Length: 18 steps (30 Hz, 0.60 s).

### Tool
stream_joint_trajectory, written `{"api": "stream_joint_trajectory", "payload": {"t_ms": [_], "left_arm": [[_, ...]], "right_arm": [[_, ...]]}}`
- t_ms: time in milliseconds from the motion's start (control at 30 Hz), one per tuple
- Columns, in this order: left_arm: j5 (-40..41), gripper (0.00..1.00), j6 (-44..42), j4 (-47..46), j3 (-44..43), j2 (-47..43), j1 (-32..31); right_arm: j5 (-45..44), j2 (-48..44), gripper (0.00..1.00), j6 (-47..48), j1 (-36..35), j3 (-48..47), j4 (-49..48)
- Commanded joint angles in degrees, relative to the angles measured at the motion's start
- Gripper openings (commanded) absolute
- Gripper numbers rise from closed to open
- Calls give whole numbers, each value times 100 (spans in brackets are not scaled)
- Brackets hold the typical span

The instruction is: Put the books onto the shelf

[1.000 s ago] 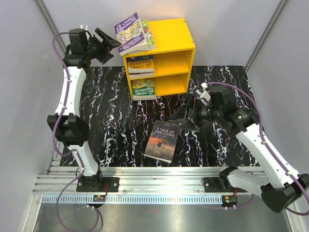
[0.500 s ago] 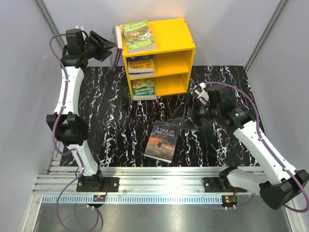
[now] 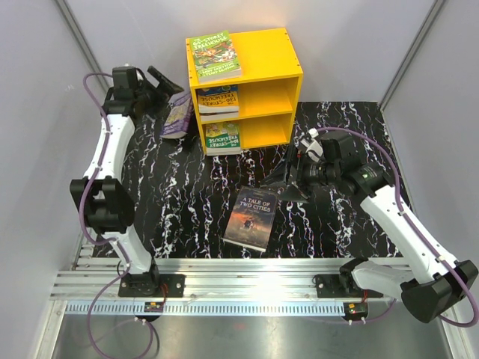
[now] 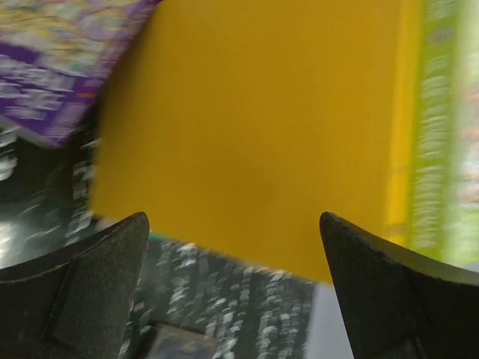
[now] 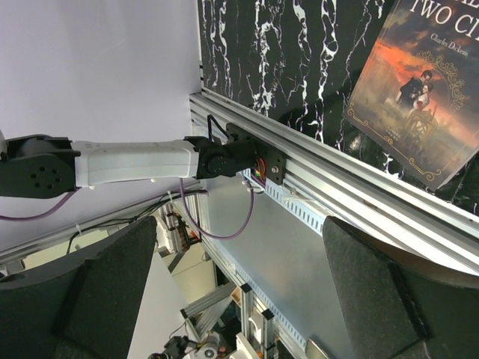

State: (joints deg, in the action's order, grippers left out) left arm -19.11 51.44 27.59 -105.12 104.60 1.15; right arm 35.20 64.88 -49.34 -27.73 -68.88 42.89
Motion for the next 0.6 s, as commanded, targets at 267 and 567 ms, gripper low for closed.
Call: {"api": "stream_joint_trajectory", "payload": {"t_ms": [267, 567], "left_arm": [[1770, 99, -1795, 880, -43, 964, 26], [1657, 99, -1224, 722, -922, 2318, 421]], "right_arm": [[-197, -90, 100, -5, 74, 331, 158], [-514, 174, 100, -216, 74, 367, 307]]}}
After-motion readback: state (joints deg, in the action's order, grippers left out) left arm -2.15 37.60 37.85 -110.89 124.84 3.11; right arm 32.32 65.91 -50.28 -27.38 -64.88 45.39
